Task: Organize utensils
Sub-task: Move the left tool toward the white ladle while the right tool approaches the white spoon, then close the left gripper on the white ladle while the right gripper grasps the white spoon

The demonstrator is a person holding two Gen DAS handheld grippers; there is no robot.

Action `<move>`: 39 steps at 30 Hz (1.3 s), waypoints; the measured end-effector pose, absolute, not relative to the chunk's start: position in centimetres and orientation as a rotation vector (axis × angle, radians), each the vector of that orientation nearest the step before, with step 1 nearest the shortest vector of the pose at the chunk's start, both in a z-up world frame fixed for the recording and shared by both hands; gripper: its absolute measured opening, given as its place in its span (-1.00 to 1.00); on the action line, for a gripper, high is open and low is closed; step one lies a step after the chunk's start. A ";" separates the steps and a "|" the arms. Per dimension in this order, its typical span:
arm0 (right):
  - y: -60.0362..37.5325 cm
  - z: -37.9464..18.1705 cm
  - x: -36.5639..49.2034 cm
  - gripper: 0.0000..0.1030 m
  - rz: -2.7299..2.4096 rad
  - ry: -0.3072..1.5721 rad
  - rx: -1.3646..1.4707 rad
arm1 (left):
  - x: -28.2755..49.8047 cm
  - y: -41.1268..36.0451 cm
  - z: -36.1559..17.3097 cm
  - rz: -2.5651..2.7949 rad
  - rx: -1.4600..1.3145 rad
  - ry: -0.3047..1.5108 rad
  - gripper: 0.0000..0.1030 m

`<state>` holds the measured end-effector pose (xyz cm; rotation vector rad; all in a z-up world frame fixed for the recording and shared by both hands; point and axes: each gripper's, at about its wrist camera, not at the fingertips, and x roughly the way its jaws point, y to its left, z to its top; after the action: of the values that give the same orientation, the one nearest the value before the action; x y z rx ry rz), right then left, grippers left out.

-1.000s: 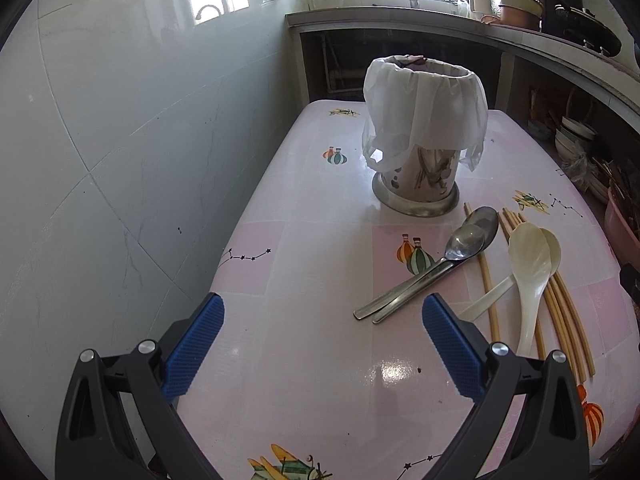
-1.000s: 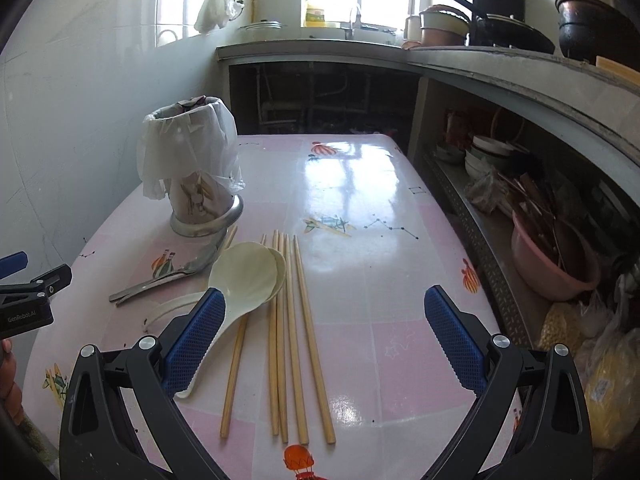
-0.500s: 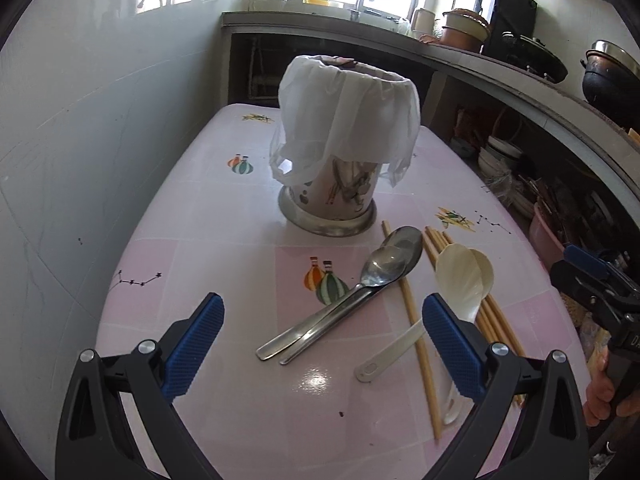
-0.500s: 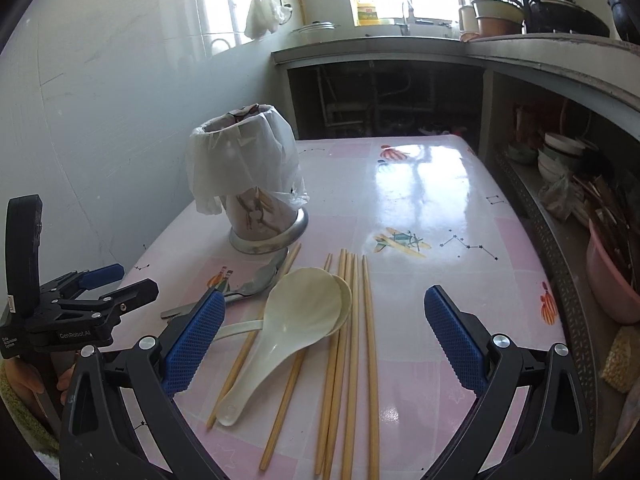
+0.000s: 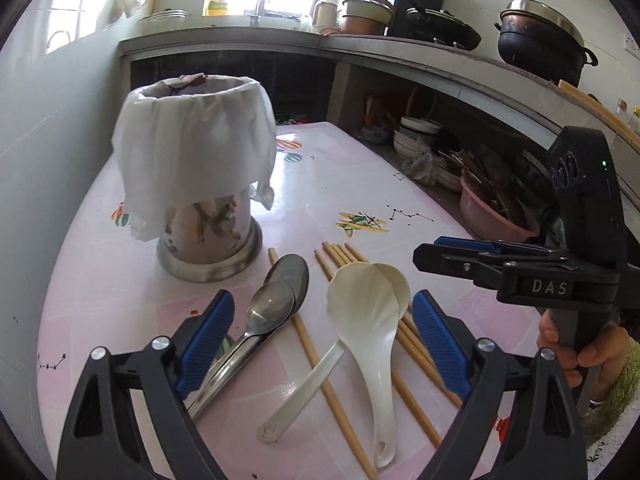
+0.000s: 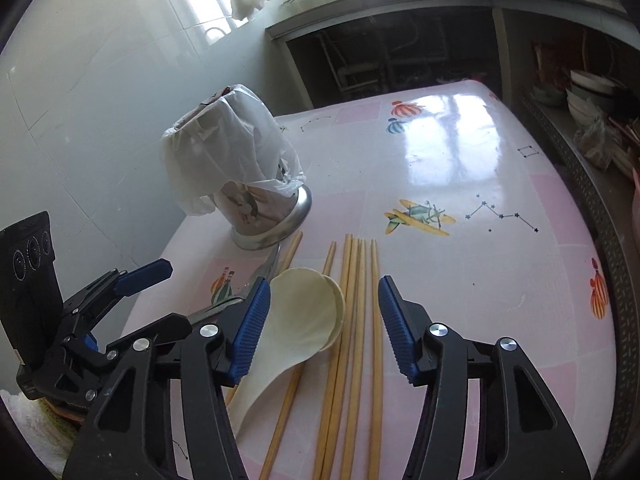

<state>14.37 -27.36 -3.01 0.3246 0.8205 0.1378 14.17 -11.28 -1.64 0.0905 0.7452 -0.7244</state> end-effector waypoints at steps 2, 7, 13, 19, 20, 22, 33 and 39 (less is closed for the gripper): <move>-27.9 -3.6 14.9 -0.16 0.145 0.842 0.351 | 15.1 -12.1 -2.1 -0.746 0.095 0.777 0.41; -28.5 -5.0 15.8 -0.41 0.179 0.895 0.403 | 17.1 -13.7 -3.2 -0.811 0.123 0.860 0.04; -28.7 -6.2 16.6 -0.60 0.209 0.938 0.425 | 18.0 -15.1 -3.6 -0.860 0.153 0.898 -0.24; -28.9 -6.9 17.4 -0.85 0.229 0.964 0.431 | 18.4 -15.8 -4.4 -0.881 0.182 0.941 -0.40; -28.9 -7.1 17.6 -0.88 0.233 0.969 0.433 | 18.5 -15.8 -4.5 -0.882 0.180 0.952 -0.41; -29.0 -7.1 17.8 -0.89 0.244 0.971 0.444 | 18.9 -15.7 -4.7 -0.877 0.173 0.968 -0.42; -29.7 -6.7 17.7 -0.91 0.251 0.969 0.465 | 19.5 -15.2 -4.8 -0.884 0.119 0.989 -0.86; -30.0 -7.0 17.5 -0.94 0.212 0.970 0.466 | 19.0 -13.8 -3.7 -0.886 0.062 0.966 -0.96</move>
<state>17.46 -29.98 -6.95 0.4664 0.9699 0.2123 19.02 -13.83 -3.73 0.0624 0.9660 -0.8859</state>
